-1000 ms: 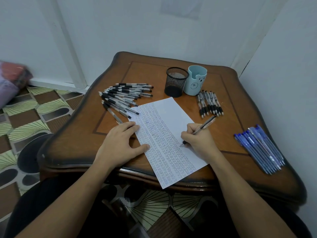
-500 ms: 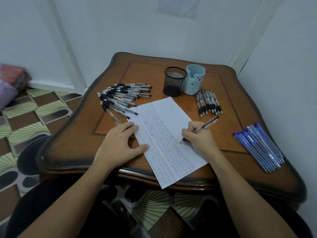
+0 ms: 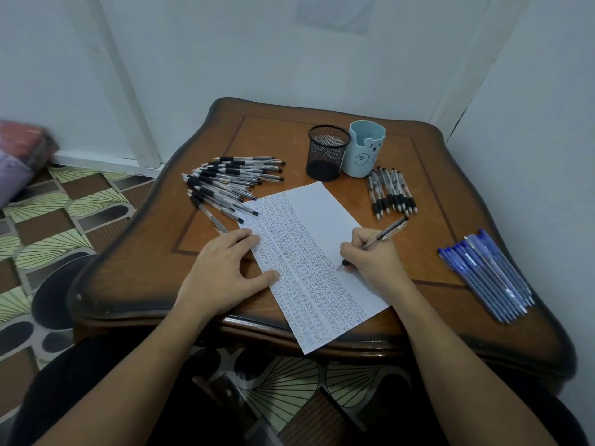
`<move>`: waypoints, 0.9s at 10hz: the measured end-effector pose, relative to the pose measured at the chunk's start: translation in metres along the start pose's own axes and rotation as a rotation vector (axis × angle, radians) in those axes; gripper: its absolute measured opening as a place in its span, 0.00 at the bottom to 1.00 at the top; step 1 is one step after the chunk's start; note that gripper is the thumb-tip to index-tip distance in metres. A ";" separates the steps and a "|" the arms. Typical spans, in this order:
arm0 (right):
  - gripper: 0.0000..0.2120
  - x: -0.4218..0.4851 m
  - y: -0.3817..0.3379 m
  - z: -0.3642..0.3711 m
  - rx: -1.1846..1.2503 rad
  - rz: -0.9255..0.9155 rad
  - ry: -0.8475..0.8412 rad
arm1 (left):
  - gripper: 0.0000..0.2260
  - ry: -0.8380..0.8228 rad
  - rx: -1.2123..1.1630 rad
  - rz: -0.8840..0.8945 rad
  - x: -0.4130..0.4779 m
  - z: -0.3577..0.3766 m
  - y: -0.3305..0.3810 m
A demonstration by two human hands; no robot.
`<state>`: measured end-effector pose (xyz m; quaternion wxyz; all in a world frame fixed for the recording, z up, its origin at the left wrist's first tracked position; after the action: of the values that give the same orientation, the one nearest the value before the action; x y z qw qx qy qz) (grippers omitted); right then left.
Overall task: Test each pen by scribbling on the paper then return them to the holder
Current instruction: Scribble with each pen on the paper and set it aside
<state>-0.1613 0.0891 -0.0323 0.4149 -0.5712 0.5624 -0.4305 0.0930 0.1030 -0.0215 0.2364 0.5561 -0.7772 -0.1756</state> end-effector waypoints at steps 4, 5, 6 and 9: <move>0.23 -0.001 -0.002 0.000 -0.031 -0.023 0.012 | 0.42 0.001 -0.003 -0.002 0.000 0.000 0.001; 0.22 -0.002 -0.002 0.001 -0.040 -0.016 -0.001 | 0.42 0.001 -0.005 -0.006 0.000 0.000 0.000; 0.23 -0.002 -0.002 0.000 -0.043 -0.009 -0.005 | 0.42 0.005 -0.003 -0.002 0.000 0.000 0.001; 0.23 -0.002 -0.002 -0.003 -0.043 -0.008 0.038 | 0.42 0.000 0.000 0.000 0.000 0.000 0.001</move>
<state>-0.1636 0.0916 -0.0295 0.3900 -0.5740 0.5770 -0.4306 0.0920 0.1034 -0.0207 0.2362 0.5562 -0.7772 -0.1755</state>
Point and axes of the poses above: each hand's wrist, its own x-axis towards the middle knuckle, its own z-axis out of the palm, y = z × x, the point moved 6 cm from there along x, towards the middle knuckle, and after that the axes turned 9 degrees about -x, right-handed, at the moved point
